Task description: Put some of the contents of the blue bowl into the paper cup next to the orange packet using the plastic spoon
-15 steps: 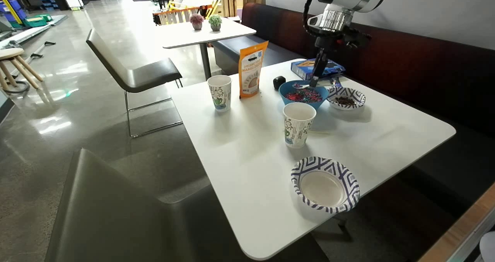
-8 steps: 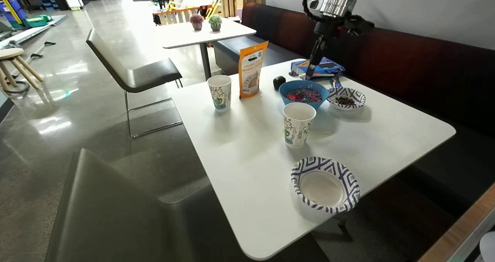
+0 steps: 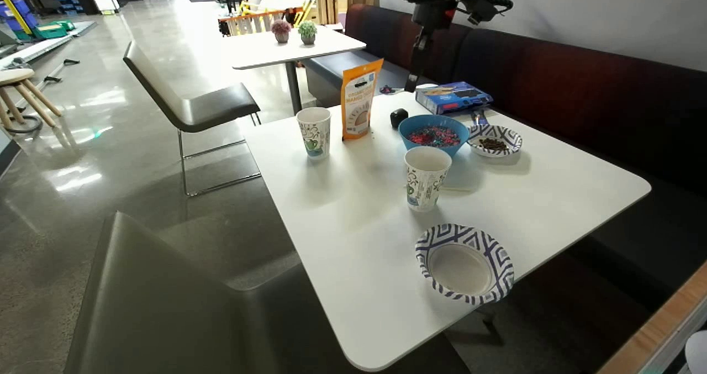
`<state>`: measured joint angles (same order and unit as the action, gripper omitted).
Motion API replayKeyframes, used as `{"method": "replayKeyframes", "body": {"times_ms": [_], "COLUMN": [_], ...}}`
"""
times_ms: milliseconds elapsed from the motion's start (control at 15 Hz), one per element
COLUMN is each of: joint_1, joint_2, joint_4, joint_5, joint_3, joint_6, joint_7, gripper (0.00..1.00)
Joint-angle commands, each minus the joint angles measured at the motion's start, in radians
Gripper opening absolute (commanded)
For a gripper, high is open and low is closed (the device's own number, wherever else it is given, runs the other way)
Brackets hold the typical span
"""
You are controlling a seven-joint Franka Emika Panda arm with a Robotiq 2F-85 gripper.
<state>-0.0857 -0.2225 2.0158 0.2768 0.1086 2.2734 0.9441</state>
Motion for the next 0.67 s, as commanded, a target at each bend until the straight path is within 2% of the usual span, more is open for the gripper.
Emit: {"method": "replayKeyframes", "body": {"times_ms": [0, 600], "joint_1": [0.071, 0.166], "joint_2": [-0.036, -0.227], "joint_4": [-0.088, -0.359], "joint_5": [-0.093, -0.205], "joint_3": [-0.005, 0.028], "joint_6": [-0.033, -0.105], "joint_7": [-0.161, -0.430], "gripper": [0.04, 0.04]}}
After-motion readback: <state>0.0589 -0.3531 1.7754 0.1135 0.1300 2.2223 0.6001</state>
